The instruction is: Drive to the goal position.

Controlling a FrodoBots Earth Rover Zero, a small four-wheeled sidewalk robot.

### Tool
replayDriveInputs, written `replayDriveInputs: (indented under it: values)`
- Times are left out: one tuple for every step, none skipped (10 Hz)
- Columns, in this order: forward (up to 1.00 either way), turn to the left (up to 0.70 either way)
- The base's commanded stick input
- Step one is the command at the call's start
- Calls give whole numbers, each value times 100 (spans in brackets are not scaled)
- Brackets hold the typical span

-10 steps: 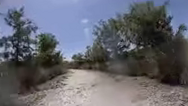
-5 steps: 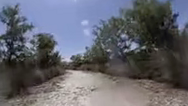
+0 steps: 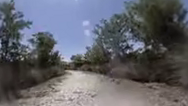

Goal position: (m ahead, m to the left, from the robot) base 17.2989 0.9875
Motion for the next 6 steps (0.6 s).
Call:
replayDriveInputs:
  values:
    - [70, 4]
    - [70, 0]
    - [70, 0]
    - [70, 0]
    - [70, 1]
    - [70, 11]
